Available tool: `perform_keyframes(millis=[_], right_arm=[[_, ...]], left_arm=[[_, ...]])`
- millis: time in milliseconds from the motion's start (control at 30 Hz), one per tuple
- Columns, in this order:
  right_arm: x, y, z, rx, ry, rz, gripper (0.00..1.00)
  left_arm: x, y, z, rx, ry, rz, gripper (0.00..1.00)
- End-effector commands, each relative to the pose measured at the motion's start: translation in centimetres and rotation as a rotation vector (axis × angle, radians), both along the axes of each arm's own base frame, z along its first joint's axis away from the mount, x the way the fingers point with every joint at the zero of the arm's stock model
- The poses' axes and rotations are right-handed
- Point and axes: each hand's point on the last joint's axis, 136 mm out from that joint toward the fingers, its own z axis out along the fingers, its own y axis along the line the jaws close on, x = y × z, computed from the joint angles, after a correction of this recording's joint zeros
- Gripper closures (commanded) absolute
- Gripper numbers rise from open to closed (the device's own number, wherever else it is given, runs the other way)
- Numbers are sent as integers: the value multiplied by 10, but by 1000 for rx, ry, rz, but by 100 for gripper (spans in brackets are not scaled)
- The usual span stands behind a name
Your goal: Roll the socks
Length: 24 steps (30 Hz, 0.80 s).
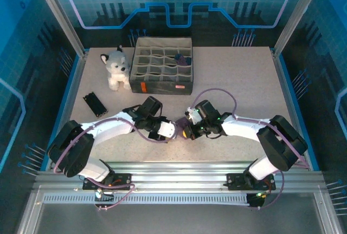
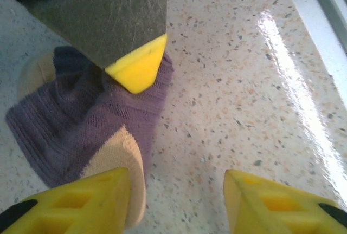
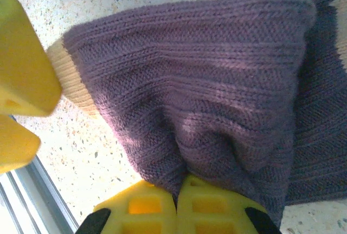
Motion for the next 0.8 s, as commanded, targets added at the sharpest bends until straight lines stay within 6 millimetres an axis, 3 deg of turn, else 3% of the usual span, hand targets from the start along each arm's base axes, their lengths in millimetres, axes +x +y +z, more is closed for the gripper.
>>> perform_keyframes(millis=[0, 300, 367, 500, 600, 767], right_arm=[[-20, -23, -27, -103, 122, -17, 100], [-27, -18, -20, -64, 117, 39, 100], [-28, -16, -18, -53, 118, 53, 100], [-32, -12, -14, -24, 118, 88, 100], [-32, -9, -8, 13, 115, 99, 100], [-28, -7, 3, 88, 124, 72, 100]], left_arm=[[18, -19, 20, -66, -153, -40, 48], [19, -31, 4, -16, -127, -74, 43], [23, -34, -3, 3, -117, -71, 33], [27, -37, -16, 39, -90, -75, 33], [23, -34, -28, 71, -54, -84, 40], [7, -27, -42, 112, 4, -99, 65]])
